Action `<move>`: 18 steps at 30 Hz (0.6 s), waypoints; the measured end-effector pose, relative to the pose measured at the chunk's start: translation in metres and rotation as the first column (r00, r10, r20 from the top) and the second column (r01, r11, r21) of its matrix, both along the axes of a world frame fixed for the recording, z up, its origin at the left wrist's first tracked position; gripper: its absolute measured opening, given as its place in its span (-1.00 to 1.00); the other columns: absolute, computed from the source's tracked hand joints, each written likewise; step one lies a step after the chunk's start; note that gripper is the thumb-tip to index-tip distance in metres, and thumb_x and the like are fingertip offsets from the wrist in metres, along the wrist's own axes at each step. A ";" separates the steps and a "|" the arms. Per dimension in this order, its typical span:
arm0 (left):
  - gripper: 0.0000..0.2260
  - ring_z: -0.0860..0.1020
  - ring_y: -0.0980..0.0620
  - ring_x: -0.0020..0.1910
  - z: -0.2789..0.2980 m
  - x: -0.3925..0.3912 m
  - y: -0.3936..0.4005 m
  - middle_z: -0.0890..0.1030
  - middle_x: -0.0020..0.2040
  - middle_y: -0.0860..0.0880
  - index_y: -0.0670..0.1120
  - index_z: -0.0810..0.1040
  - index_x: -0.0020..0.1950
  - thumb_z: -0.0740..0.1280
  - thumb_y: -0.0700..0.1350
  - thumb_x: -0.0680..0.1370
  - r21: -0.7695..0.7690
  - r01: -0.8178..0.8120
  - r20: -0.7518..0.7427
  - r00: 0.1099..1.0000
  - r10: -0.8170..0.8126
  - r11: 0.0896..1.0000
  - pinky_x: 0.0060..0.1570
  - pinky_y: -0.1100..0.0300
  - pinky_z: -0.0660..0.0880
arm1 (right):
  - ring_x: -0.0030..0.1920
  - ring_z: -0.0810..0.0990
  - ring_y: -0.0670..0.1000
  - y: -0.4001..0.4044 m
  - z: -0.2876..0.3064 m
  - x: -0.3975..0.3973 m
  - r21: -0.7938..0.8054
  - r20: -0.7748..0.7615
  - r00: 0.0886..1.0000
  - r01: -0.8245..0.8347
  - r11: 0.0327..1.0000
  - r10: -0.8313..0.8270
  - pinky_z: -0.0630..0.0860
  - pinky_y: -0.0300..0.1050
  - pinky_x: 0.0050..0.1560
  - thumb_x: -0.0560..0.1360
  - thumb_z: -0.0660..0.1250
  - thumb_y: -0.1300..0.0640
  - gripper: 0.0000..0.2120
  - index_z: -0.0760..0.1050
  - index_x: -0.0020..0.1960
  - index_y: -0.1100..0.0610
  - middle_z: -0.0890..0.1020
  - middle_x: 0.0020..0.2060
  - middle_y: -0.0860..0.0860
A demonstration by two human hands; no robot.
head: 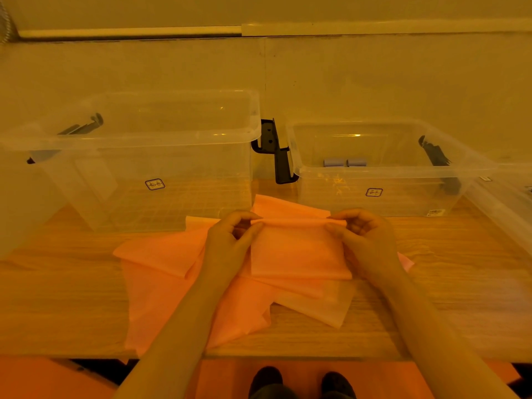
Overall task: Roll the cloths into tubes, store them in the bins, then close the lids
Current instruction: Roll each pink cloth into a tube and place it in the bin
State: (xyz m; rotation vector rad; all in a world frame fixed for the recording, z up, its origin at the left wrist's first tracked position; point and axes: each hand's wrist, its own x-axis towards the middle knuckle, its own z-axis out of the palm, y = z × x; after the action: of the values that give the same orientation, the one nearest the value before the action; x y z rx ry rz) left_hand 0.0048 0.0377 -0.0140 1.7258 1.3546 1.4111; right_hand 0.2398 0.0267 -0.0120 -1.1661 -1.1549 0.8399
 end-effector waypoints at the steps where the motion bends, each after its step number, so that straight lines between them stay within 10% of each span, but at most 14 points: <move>1: -0.91 0.54 0.18 -0.15 0.000 0.000 0.000 0.63 -0.10 0.05 0.01 0.61 -0.02 0.40 -0.15 0.51 0.000 -0.007 -0.010 1.000 0.007 1.000 -0.16 0.40 0.45 | -0.14 0.67 -0.16 0.000 0.000 0.000 0.005 0.022 1.000 0.018 1.000 -0.018 0.59 -0.30 -0.16 0.37 0.50 0.28 -0.80 0.59 -0.13 0.02 0.69 -0.19 -0.09; 18: -0.75 0.49 0.29 -0.20 0.001 0.001 -0.001 0.56 -0.11 0.08 0.16 0.52 -0.06 0.41 -0.22 0.49 0.027 0.020 0.011 1.000 -0.021 0.999 -0.20 0.44 0.42 | -0.06 0.66 -0.16 0.002 -0.003 0.002 -0.019 0.021 1.000 -0.012 1.000 0.013 0.60 -0.25 -0.07 0.39 0.48 0.29 -0.82 0.62 -0.12 0.02 0.69 -0.09 -0.07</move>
State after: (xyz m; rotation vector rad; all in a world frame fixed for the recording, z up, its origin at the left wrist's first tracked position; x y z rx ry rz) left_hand 0.0056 0.0369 -0.0127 1.7419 1.3141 1.4315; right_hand 0.2414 0.0291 -0.0153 -1.1871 -1.1751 0.8512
